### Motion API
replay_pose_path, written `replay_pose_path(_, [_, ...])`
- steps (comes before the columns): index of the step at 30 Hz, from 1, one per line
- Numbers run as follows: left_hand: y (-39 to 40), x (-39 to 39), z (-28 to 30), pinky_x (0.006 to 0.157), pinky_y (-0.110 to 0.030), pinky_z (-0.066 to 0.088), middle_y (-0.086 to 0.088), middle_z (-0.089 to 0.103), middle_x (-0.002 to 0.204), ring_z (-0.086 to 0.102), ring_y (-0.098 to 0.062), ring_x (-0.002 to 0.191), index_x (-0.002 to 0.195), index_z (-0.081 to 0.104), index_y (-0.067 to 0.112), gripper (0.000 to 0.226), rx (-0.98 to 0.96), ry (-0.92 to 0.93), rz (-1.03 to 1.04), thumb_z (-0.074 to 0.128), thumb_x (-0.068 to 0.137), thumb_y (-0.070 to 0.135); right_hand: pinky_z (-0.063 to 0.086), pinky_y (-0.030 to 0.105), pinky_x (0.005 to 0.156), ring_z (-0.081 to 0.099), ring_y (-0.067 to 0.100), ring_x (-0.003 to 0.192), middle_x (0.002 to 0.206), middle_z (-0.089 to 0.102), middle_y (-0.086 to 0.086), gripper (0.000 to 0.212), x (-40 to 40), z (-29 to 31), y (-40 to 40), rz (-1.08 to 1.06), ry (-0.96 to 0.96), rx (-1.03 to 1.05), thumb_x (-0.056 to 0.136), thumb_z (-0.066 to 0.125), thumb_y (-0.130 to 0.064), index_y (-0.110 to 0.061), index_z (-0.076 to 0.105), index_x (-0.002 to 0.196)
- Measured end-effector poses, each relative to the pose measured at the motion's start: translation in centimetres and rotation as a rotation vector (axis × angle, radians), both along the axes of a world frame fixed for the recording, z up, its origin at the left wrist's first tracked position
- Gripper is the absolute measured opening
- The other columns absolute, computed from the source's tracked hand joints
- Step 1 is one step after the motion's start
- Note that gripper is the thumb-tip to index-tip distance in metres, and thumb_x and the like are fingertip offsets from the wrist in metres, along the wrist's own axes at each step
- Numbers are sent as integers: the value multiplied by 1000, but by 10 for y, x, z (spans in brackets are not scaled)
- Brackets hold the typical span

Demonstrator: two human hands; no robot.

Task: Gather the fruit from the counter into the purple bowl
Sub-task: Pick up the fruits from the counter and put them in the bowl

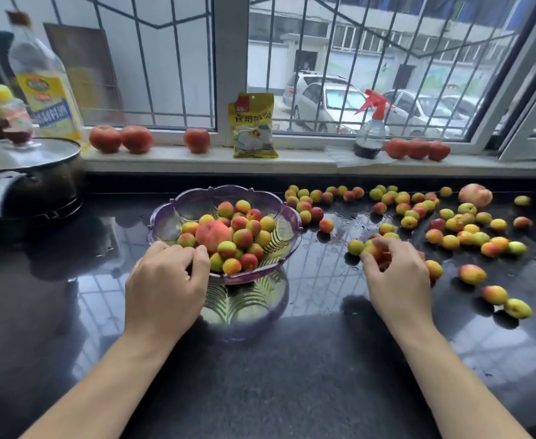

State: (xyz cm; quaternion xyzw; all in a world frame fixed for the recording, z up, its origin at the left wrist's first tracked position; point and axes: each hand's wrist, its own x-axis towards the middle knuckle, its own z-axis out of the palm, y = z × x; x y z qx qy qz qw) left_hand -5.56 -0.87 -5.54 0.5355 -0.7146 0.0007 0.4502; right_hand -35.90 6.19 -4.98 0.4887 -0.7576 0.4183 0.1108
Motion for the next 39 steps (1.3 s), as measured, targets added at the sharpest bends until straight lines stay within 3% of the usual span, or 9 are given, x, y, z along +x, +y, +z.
replay_pose_path(3, [-1, 0, -1, 79, -45, 54, 9, 43, 59, 53, -23, 71, 55, 53, 19, 49, -9, 5, 25, 44, 99, 36, 48, 13, 73, 62, 2, 85, 92, 65, -11, 14, 40, 31, -11, 316, -101, 16, 92, 72, -27, -23, 67, 105])
replay_pose_path(5, [-5, 1, -4, 107, -55, 47, 10, 44, 60, 52, -23, 72, 57, 59, 17, 48, -15, -34, 37, 45, 99, 35, 51, 17, 77, 62, 3, 87, 92, 66, -14, 13, 61, 43, -30, 451, -37, 151, 92, 71, -31, -25, 68, 103])
replay_pose_path(7, [-7, 3, -6, 113, -58, 41, 10, 45, 59, 46, -19, 70, 56, 57, 18, 48, -21, -48, 20, 44, 100, 35, 53, 29, 83, 61, 9, 88, 92, 66, -13, 16, 76, 52, -50, 461, 63, 237, 91, 71, -34, -24, 70, 103])
replay_pose_path(14, [-8, 6, -1, 95, -57, 53, 15, 35, 56, 40, -17, 64, 56, 44, 26, 43, -90, 16, -47, 46, 99, 33, 49, 43, 91, 64, 23, 96, 97, 72, -5, 15, 98, 56, -92, 354, 247, 666, 90, 64, -40, -29, 72, 97])
replay_pose_path(18, [-7, 7, -1, 92, -58, 53, 17, 31, 55, 39, -18, 64, 58, 35, 31, 42, -92, 22, -52, 45, 98, 34, 50, 32, 84, 62, 16, 95, 97, 73, -6, 15, 83, 45, -70, 386, -15, 288, 92, 62, -25, -23, 76, 98])
replay_pose_path(21, [-7, 7, -2, 94, -59, 52, 15, 34, 55, 41, -18, 66, 57, 38, 30, 42, -64, 6, -42, 47, 99, 33, 47, 36, 92, 59, 21, 104, 105, 71, -1, 18, 41, 24, -45, 226, 16, 121, 93, 60, -13, -17, 74, 105])
replay_pose_path(25, [-6, 3, -4, 94, -62, 51, 18, 36, 53, 42, -18, 70, 54, 41, 29, 45, -21, -18, -31, 52, 97, 31, 39, 43, 100, 49, 39, 115, 128, 59, 18, 40, -12, -6, -32, -89, 102, 244, 87, 60, -5, -7, 63, 127])
replay_pose_path(30, [-4, 2, -3, 78, -47, 52, 17, 38, 51, 48, -21, 71, 53, 28, 36, 49, -15, -2, -77, 50, 97, 33, 32, 49, 112, 35, 40, 137, 152, 39, 15, 57, -19, -30, -43, -100, 28, 428, 92, 56, -16, -15, 43, 147])
replay_pose_path(39, [-7, 3, -6, 69, -34, 39, 10, 44, 50, 51, -23, 72, 51, 30, 33, 50, 15, 12, -85, 50, 97, 34, 45, 45, 94, 53, 43, 114, 130, 45, 19, 54, -25, -28, -43, -144, -18, 276, 90, 58, 0, -8, 50, 143])
